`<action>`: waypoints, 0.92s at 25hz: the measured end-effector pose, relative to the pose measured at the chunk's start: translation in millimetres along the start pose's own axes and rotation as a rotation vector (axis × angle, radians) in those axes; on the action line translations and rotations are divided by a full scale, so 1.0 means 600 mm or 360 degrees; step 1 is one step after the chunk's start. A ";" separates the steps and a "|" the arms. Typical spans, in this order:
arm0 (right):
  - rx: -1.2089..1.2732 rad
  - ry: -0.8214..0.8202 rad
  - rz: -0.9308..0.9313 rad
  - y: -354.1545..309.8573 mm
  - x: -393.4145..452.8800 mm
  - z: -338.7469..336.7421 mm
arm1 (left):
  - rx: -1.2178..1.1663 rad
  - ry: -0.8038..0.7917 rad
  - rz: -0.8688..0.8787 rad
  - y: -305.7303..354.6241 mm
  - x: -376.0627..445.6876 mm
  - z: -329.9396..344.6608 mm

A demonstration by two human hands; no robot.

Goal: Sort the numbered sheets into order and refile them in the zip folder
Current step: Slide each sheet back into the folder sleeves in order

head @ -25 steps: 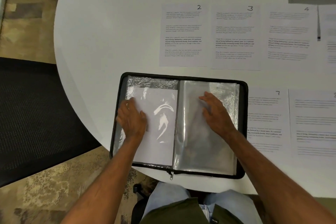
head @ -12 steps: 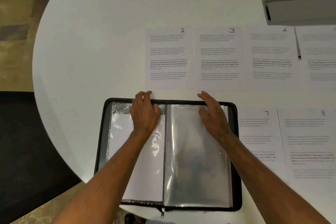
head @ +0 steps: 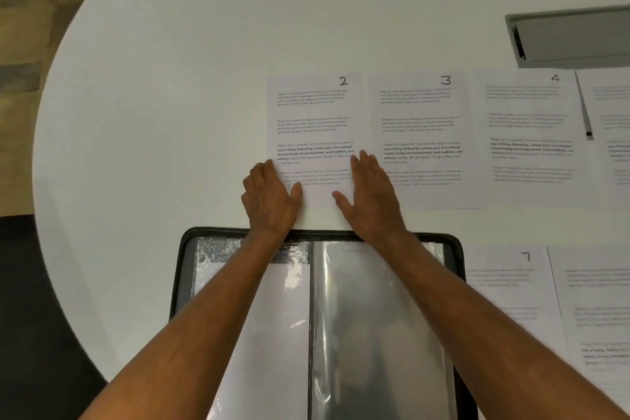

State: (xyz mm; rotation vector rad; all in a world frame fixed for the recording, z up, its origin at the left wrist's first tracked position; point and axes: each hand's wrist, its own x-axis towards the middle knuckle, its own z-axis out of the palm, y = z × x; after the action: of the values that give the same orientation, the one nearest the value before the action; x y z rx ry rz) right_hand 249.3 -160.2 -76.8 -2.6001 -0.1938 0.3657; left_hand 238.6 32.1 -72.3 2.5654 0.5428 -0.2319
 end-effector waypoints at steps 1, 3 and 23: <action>-0.0105 -0.0030 -0.0056 -0.001 0.009 0.006 | 0.0025 0.0007 -0.0033 0.002 0.007 0.003; -0.0279 -0.0091 -0.0100 0.000 0.023 0.021 | 0.0055 0.0008 -0.0100 0.010 0.021 0.009; -0.0413 -0.0078 -0.0061 0.006 0.029 0.039 | -0.0130 -0.0123 -0.0024 0.032 0.017 0.024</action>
State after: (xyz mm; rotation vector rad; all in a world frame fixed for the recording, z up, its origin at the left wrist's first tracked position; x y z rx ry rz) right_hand 259.1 -149.1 -102.2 -2.8388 -0.3275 0.4153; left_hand 255.2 13.2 -78.8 2.4632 0.5322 -0.3064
